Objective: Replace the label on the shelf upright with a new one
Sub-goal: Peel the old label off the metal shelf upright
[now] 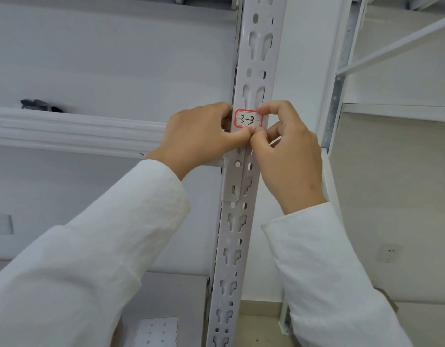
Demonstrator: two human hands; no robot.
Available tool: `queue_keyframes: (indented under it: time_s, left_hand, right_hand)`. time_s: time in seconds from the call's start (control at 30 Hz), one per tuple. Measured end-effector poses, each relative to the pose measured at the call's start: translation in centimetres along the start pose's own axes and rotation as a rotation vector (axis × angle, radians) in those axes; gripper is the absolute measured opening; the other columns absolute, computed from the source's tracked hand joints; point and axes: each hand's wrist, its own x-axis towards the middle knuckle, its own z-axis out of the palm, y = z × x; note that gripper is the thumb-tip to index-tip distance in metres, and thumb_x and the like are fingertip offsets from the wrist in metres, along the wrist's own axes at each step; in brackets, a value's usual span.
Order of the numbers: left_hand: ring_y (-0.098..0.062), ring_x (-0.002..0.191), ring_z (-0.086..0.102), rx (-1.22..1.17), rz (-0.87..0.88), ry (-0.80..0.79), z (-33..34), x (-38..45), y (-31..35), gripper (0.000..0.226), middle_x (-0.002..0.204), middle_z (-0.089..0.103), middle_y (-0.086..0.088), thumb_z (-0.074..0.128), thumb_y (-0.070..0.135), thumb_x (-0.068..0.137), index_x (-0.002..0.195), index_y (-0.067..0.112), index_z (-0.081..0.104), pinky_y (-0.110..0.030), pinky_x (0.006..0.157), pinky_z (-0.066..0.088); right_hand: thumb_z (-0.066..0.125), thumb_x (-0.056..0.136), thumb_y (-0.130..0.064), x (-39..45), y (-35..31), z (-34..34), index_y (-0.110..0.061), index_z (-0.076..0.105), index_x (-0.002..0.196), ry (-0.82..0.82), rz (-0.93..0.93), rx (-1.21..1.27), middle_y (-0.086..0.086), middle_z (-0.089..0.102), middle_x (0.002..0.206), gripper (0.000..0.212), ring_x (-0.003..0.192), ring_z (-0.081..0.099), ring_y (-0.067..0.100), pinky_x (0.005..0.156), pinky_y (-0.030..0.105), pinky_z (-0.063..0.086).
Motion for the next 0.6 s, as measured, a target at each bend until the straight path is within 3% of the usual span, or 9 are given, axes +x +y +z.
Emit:
queue_keyframes:
  time_s: [0.1, 0.23, 0.37, 0.6]
  left_hand:
    - [-0.017, 0.082, 0.059, 0.008, 0.003, 0.005, 0.06, 0.03, -0.02, 0.038, 0.085, 0.065, 0.009, 0.045, 0.064, 0.079, 0.077, 0.026, 0.051, -0.021, 0.055, 0.030]
    - [-0.019, 0.077, 0.055, 0.019, -0.012, -0.001, -0.09, -0.06, 0.11, 0.040, 0.073, 0.057, 0.008, 0.045, 0.062, 0.079, 0.064, 0.025, 0.039, -0.022, 0.053, 0.028]
    - [-0.019, 0.076, 0.054, 0.026, -0.016, -0.013, -0.05, -0.01, 0.18, 0.041, 0.072, 0.056, 0.009, 0.045, 0.063, 0.080, 0.066, 0.025, 0.040, -0.023, 0.053, 0.028]
    - [-0.017, 0.080, 0.058, 0.016, -0.002, 0.002, 0.00, 0.03, 0.07, 0.040, 0.085, 0.064, 0.009, 0.045, 0.064, 0.079, 0.079, 0.024, 0.051, -0.022, 0.055, 0.031]
  right_hand:
    - [0.051, 0.085, -0.025, 0.14, 0.07, -0.20, -0.033, 0.052, 0.104, -0.017, -0.011, 0.015, -0.007, 0.063, 0.067, 0.020, 0.068, 0.059, 0.019, 0.060, 0.030, 0.045]
    - [0.052, 0.084, -0.024, 0.33, 0.27, -0.20, -0.030, 0.055, 0.093, -0.061, -0.007, 0.089, -0.005, 0.063, 0.065, 0.011, 0.063, 0.057, 0.018, 0.062, 0.034, 0.048]
    - [0.054, 0.084, -0.020, 0.18, 0.45, -0.05, -0.028, 0.055, 0.094, 0.029, -0.017, 0.159, -0.005, 0.059, 0.057, 0.013, 0.052, 0.051, 0.012, 0.056, 0.031, 0.045]
    - [0.053, 0.085, -0.025, 0.23, 0.66, 0.17, -0.032, 0.056, 0.100, 0.044, -0.015, 0.066, -0.005, 0.062, 0.064, 0.017, 0.064, 0.057, 0.019, 0.060, 0.032, 0.047]
